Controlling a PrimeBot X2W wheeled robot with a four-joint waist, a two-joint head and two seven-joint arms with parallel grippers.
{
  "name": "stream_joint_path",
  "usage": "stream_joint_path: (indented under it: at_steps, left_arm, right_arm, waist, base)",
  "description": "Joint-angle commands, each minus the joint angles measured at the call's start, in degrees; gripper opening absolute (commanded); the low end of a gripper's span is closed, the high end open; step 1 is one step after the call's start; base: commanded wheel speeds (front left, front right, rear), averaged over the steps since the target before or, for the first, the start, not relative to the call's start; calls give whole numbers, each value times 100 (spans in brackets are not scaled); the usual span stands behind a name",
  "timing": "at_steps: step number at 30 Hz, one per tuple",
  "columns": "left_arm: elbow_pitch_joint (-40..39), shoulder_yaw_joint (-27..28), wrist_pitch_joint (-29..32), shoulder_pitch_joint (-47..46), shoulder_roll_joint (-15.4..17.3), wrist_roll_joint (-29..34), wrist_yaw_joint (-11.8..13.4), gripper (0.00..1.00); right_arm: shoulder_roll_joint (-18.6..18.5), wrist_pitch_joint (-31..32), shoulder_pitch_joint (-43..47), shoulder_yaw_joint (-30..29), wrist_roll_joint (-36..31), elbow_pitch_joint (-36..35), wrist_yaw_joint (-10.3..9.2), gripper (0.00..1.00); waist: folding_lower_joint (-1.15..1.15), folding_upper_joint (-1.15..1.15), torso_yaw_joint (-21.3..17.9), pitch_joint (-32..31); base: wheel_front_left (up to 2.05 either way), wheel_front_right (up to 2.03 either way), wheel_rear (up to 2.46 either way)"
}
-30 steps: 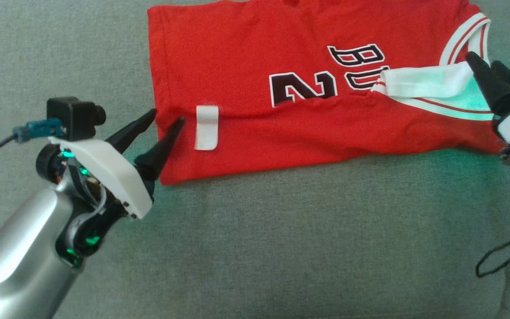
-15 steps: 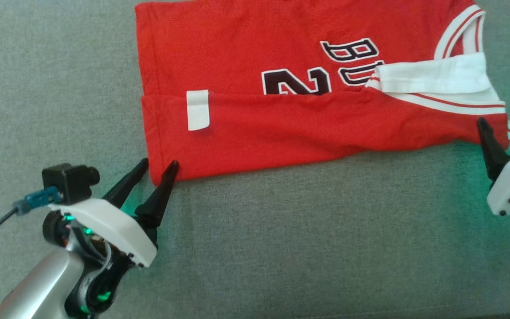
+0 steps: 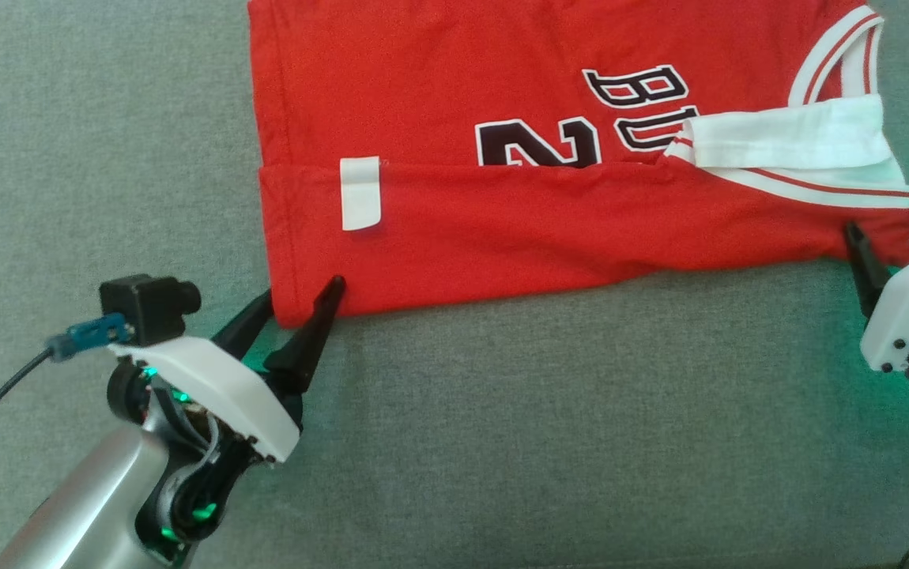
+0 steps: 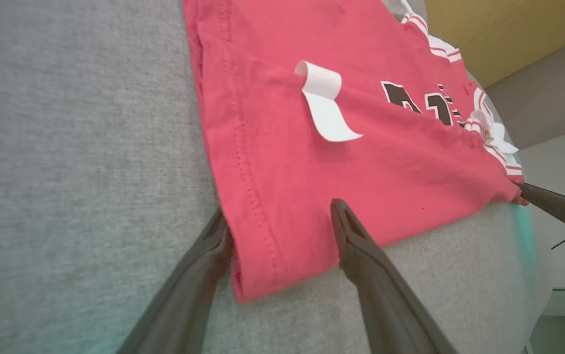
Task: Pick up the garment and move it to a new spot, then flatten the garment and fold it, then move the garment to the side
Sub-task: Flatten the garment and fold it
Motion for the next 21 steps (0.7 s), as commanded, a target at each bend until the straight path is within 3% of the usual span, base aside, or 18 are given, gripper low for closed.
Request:
stream_joint_path:
  at_steps: [1,4,5,6,7,8,14,17,21]
  left_arm:
    - [-39,90,86,-110,99,-11,-11,100]
    - [-6,-24,245,-121,128,-18,-50,100]
    - [0,-51,288,-122,142,-24,-67,45]
    - [4,-62,315,-124,154,-37,-82,16]
    - [14,-60,333,-126,168,-55,-99,0]
    - [28,-62,364,-134,195,-74,-130,0]
    - [-72,165,590,-127,438,-493,-300,0]
    - [-543,250,812,197,801,-756,-343,0]
    - [-1100,259,895,771,1158,-911,-289,0]
  right_arm:
    - [-112,72,-37,116,27,-102,43,100]
    - [-173,170,-18,239,105,-31,43,100]
    - [-193,207,-9,292,156,-5,43,100]
    - [-177,256,-9,309,237,35,43,100]
    - [-134,306,-22,298,340,85,43,46]
    - [-88,338,-43,262,431,130,43,0]
    - [-317,731,-83,225,1105,92,43,0]
    - [-779,1409,170,170,1717,-313,43,0]
    - [-1126,2094,693,20,2159,-815,43,0]
  waist:
    - [0,0,-14,-6]
    - [0,0,-60,7]
    - [0,0,-72,13]
    - [0,0,-87,18]
    - [0,0,-98,17]
    - [0,0,-102,5]
    - [0,0,-86,-189]
    - [0,0,-83,-328]
    - [0,0,-55,-363]
  base:
    - [0,0,0]
    - [0,0,0]
    - [0,0,0]
    - [0,0,0]
    - [0,0,0]
    - [0,0,0]
    - [0,0,0]
    - [0,0,0]
    - [0,0,0]
